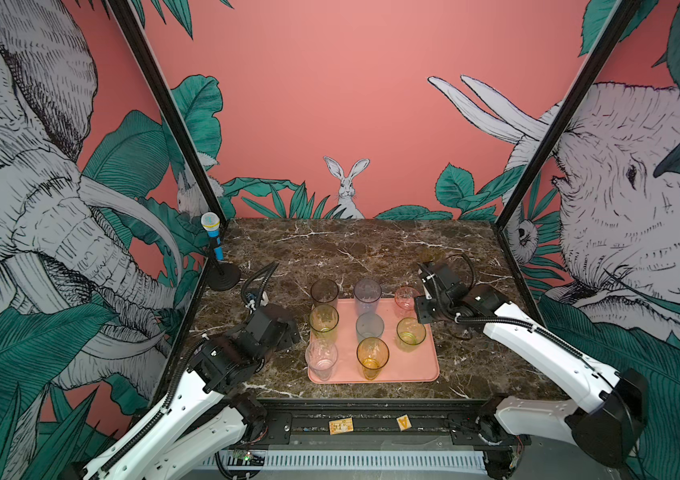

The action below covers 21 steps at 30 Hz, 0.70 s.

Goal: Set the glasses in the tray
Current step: 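Open the right gripper and raise it off the green glass, then move the right gripper over the yellow glass on the table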

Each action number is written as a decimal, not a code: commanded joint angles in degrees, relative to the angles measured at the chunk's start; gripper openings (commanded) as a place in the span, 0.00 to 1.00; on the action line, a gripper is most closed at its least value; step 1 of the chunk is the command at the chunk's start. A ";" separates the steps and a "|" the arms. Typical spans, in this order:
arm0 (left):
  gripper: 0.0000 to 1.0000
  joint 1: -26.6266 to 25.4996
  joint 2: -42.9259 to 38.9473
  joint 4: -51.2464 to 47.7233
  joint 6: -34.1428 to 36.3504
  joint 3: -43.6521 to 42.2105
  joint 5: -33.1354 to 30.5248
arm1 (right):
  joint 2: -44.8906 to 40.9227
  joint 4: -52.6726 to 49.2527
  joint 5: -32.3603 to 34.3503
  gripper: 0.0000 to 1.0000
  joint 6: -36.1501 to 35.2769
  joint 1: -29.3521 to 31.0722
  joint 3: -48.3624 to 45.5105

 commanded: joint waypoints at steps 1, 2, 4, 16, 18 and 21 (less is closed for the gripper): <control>0.83 0.18 -0.40 -1.77 -0.03 0.71 -1.43 | -0.52 -2.98 3.45 0.54 -2.51 -0.37 3.33; 0.83 0.18 -0.44 -1.75 -0.06 0.71 -1.54 | -0.34 -3.07 3.82 0.55 -2.98 -0.71 4.23; 0.83 0.24 -0.41 -1.75 -0.01 0.68 -1.67 | 0.23 -3.32 4.27 0.55 -3.99 -1.55 5.86; 0.84 0.20 -0.27 -1.14 0.20 -0.01 -2.64 | 7.28 -0.57 3.91 0.63 -8.52 -10.40 14.58; 0.84 0.18 -0.22 -0.80 0.29 -0.23 -2.68 | 9.08 -0.06 3.53 0.64 -9.05 -11.92 16.13; 0.84 0.18 -0.06 -0.44 0.44 -0.43 -2.93 | 11.35 0.97 2.42 0.64 -9.37 -13.89 17.76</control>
